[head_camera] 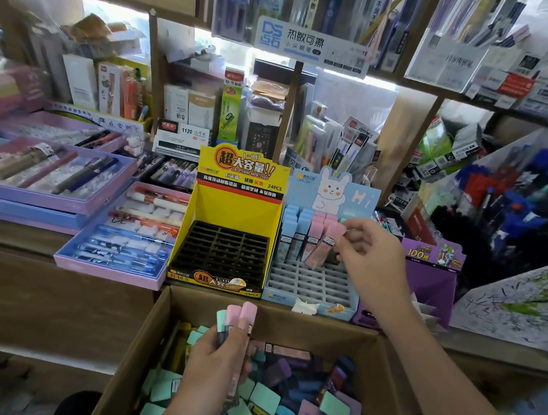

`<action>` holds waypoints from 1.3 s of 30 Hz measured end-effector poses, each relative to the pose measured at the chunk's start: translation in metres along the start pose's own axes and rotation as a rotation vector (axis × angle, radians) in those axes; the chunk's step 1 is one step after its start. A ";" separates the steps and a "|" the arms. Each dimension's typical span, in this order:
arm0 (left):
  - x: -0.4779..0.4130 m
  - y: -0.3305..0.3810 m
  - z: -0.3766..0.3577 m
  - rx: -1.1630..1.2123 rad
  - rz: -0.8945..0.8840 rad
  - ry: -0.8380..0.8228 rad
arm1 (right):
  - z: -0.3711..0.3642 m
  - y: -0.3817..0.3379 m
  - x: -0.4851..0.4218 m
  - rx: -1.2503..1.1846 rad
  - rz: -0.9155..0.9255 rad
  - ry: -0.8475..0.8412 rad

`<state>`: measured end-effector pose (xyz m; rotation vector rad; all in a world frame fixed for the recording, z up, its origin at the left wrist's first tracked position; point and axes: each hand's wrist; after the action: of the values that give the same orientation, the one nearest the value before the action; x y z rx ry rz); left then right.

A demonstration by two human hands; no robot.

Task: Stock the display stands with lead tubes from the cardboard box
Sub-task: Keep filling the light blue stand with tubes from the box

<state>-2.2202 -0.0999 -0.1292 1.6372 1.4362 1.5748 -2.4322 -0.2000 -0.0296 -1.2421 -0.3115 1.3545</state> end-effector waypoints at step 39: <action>-0.016 -0.006 0.005 0.106 0.144 -0.033 | -0.022 0.005 -0.002 0.266 0.116 -0.121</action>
<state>-2.2145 -0.1098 -0.1427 1.8558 1.4352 1.5640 -2.4180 -0.2131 -0.0412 -0.9714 -0.1388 1.5203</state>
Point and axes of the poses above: each hand's wrist, its own x-axis away from the middle knuckle, its own z-axis out of the back of the hand, y = z × x, and after that the axes turned 9 degrees about y, right-handed
